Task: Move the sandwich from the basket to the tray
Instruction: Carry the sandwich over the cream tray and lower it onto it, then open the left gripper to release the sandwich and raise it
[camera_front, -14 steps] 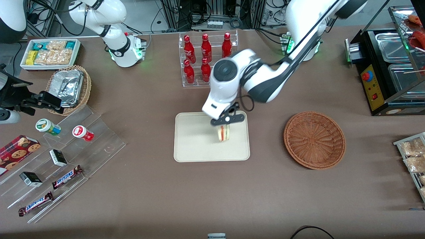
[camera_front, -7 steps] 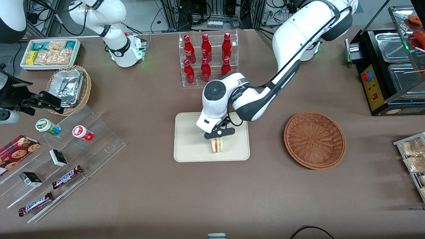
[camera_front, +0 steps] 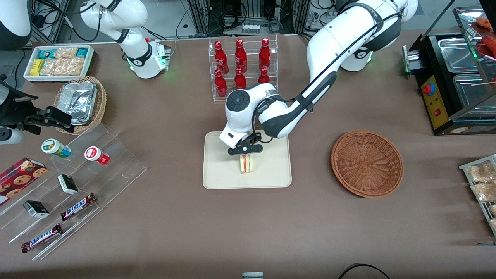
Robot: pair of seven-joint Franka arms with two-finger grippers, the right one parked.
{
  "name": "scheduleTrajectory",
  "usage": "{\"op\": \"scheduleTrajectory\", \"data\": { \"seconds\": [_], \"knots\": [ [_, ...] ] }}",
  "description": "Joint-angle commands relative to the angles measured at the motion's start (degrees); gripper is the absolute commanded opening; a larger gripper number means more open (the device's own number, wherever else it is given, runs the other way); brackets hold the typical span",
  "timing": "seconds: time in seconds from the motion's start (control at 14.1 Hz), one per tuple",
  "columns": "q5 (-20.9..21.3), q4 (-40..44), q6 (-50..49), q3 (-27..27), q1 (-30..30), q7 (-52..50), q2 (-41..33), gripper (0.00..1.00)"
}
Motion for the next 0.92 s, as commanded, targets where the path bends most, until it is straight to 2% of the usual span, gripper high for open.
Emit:
{"op": "scheduleTrajectory", "data": {
  "seconds": [0.0, 0.14, 0.35, 0.49, 0.85],
  "knots": [
    [1.4, 2.1, 0.0, 0.3, -0.9, -0.2, 1.2, 0.42],
    [1.6, 2.1, -0.1, 0.3, -0.9, -0.3, 1.2, 0.99],
    [1.2, 2.2, -1.8, 0.2, -0.1, -0.4, -1.1, 0.99],
    [0.5, 2.2, -6.1, 0.0, 2.0, -1.2, -5.3, 0.99],
    [-8.5, 1.6, -19.7, -0.1, 9.6, -0.2, -18.8, 0.99]
  ]
}}
